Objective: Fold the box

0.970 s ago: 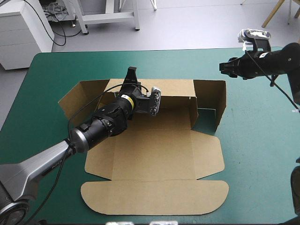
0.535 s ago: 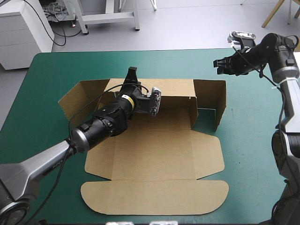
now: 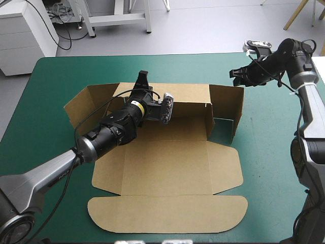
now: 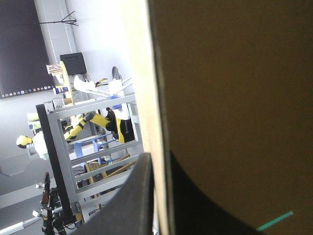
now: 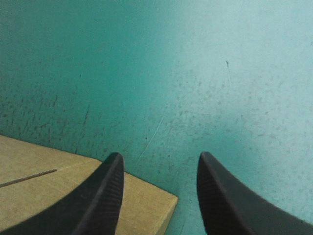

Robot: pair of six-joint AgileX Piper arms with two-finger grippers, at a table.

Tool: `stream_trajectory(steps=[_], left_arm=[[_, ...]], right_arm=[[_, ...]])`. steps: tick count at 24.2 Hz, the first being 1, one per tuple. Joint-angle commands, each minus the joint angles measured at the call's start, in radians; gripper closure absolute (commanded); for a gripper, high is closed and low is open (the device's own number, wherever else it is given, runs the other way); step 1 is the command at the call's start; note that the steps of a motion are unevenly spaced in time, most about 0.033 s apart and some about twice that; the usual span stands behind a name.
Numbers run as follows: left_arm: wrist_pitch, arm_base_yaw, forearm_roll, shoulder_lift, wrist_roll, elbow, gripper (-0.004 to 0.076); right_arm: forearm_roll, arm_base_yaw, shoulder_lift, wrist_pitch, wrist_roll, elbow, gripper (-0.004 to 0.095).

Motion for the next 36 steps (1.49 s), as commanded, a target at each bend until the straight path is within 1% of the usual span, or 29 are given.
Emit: stream_trajectory(steps=[1, 4, 8, 13, 16, 19, 24, 29, 32, 36], left_arm=[[-0.012, -0.007, -0.063, -0.003, 0.002, 0.001, 0.0734], [-0.010, -0.007, -0.068, 0.011, 0.000, 0.001, 0.0734], [-0.014, -0.007, -0.068, 0.021, -0.001, 0.001, 0.0734], [-0.018, -0.007, -0.068, 0.021, -0.038, 0.001, 0.0734], [-0.018, -0.007, -0.066, 0.021, -0.043, 0.001, 0.0734], [-0.019, -0.007, -0.066, 0.021, -0.047, 0.001, 0.0734], [-0.021, -0.007, -0.067, 0.021, -0.047, 0.001, 0.0734], [-0.019, -0.007, -0.067, 0.021, -0.047, 0.001, 0.0734], [-0.019, -0.007, -0.069, 0.021, -0.048, 0.001, 0.0734], [-0.010, -0.007, -0.069, 0.021, -0.054, 0.001, 0.0734]], right_arm=[[0.029, 0.001, -0.051, 0.008, -0.019, -0.033, 0.0479], [0.077, 0.002, -0.057, 0.010, -0.023, -0.032, 0.0481], [0.086, 0.013, -0.070, 0.010, -0.044, -0.021, 0.0481], [0.082, 0.015, -0.132, 0.003, -0.082, 0.076, 0.0481], [0.113, 0.015, -0.182, -0.012, -0.112, 0.149, 0.0481], [0.157, 0.015, -0.249, -0.059, -0.153, 0.256, 0.0481], [0.164, 0.027, -0.323, -0.113, -0.207, 0.386, 0.0481], [0.173, 0.061, -0.394, -0.187, -0.253, 0.509, 0.0481], [0.202, 0.088, -0.432, -0.223, -0.287, 0.570, 0.0481], [0.208, 0.132, -0.483, -0.300, -0.332, 0.647, 0.0481]])
